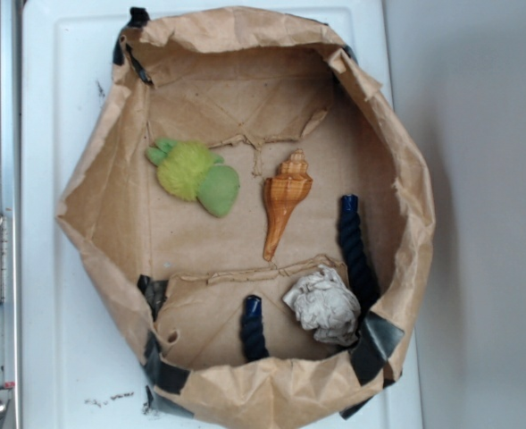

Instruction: Grab the shell.

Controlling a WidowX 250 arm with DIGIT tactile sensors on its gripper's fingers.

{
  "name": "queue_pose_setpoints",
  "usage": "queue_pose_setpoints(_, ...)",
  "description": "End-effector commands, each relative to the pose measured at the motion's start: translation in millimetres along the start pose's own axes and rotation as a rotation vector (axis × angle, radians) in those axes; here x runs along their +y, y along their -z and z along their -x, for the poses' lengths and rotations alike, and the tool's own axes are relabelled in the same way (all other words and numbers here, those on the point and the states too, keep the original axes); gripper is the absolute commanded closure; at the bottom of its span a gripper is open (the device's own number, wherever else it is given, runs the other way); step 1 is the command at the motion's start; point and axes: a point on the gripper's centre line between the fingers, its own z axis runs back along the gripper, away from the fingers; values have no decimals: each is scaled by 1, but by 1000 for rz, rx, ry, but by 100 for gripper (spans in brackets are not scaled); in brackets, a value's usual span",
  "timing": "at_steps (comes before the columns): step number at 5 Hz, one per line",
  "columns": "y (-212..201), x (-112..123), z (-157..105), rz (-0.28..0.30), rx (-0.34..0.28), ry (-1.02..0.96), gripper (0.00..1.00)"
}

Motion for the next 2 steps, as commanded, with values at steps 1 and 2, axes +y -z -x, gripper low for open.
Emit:
queue_pose_setpoints(1,-17,18,-106,141,-433,-191,0)
queue_pose_setpoints(2,-24,25,-114,170,-485,-235,0)
